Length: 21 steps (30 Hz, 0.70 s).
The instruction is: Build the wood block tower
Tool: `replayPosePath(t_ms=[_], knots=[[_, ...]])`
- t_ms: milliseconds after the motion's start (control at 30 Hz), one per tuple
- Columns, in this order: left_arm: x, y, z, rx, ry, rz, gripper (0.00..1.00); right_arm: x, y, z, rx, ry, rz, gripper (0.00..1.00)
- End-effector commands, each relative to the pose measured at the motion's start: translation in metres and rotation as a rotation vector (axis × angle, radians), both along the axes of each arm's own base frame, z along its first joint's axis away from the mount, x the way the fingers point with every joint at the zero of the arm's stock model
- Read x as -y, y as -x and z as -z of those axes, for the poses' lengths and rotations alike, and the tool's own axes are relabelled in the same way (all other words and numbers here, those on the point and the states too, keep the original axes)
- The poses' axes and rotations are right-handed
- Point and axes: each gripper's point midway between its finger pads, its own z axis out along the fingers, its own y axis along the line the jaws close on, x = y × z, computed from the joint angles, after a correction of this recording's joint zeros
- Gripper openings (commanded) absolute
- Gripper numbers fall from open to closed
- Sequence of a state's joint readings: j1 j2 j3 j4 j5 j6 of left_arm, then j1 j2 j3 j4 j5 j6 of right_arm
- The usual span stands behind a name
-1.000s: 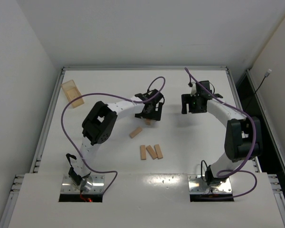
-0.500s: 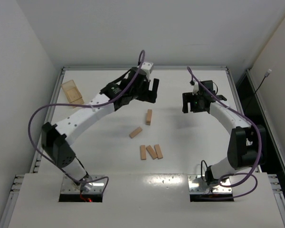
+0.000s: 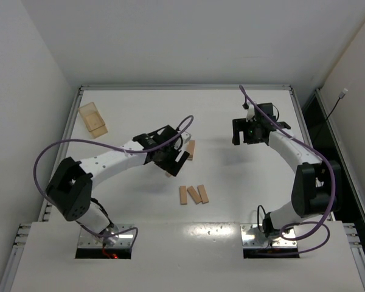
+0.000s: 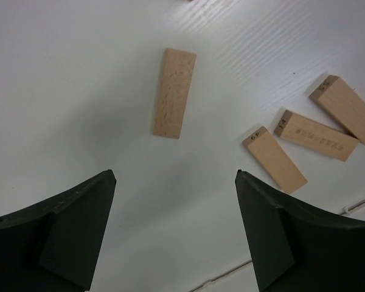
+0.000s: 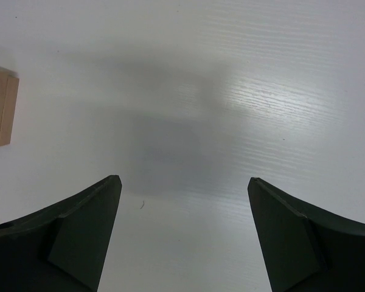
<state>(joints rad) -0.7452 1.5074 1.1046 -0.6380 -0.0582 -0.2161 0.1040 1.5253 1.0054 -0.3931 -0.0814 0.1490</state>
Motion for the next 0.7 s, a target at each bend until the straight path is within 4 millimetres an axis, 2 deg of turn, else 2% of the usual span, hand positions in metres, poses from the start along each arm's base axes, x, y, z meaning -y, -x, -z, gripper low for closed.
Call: replayPosePath(t_ms=[0,33,133,300,667], knots=[[0.014,-0.006,0.005,-0.021,-0.01,0.056,0.77,-0.001,-0.01,-0.014,0.061,-0.01,-0.013,0.83],[0.018,-0.01,0.017,-0.046,-0.032,0.056,0.75,-0.001,-0.01,-0.014,0.061,-0.01,-0.013,0.83],[0.017,-0.01,0.033,-0.083,-0.072,0.065,0.68,-0.001,-0.01,-0.014,0.061,-0.01,-0.013,0.83],[0.021,-0.018,0.056,-0.114,-0.111,0.049,0.66,-0.001,-0.01,-0.014,0.062,-0.004,-0.02,0.83],[0.029,-0.035,0.066,-0.077,-0.11,0.014,0.59,-0.001,-0.008,-0.009,0.044,-0.003,-0.02,0.83]])
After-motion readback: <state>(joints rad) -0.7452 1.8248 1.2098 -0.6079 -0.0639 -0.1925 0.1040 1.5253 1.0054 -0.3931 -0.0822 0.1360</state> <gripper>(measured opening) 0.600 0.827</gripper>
